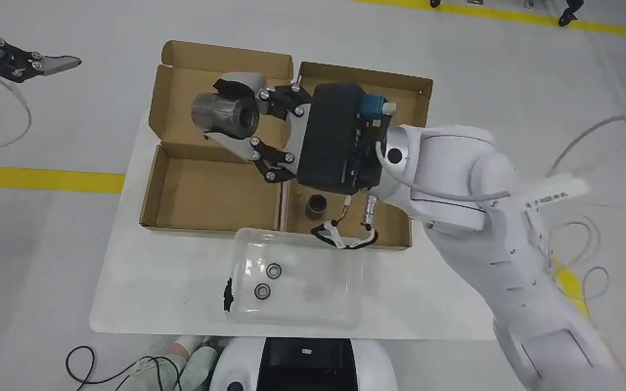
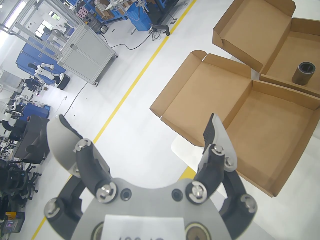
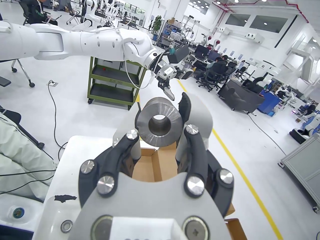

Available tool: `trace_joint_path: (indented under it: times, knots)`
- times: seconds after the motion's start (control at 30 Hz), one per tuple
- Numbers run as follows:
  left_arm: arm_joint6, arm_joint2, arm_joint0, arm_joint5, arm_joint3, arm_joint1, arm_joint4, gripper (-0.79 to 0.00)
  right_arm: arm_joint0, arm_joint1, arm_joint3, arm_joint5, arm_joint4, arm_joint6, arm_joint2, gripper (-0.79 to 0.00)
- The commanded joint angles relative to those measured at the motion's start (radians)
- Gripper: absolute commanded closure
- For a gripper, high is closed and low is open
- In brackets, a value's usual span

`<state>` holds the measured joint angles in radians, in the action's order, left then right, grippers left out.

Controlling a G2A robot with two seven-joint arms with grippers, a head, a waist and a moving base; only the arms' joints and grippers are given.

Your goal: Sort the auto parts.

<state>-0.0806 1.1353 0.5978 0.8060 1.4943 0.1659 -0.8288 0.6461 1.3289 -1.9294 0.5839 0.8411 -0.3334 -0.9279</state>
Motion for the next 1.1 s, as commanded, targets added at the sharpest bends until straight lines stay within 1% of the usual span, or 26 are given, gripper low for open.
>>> trace_joint_path:
  times: [0.0,0.43,0.8,0.9,1.07]
  knots:
    - [0.000,0.000,0.000,0.000,0.000,0.000,0.000,-0.785,0.003,0.000,-0.004,-0.002,0.003,-0.003,-0.003,0.000]
    - [0.000,0.000,0.000,0.000,0.000,0.000,0.000,-0.785,0.053,-0.004,-0.022,0.001,0.050,-0.020,-0.016,0.000]
    - [0.000,0.000,0.000,0.000,0.000,0.000,0.000,-0.785,0.171,-0.021,0.033,0.044,0.086,-0.029,-0.034,0.000]
    - [0.000,0.000,0.000,0.000,0.000,0.000,0.000,-0.785,0.211,-0.028,0.031,0.045,0.123,-0.070,-0.034,0.000]
    - [0.000,0.000,0.000,0.000,0.000,0.000,0.000,-0.785,0.256,-0.036,0.049,0.018,0.174,-0.135,-0.035,0.000]
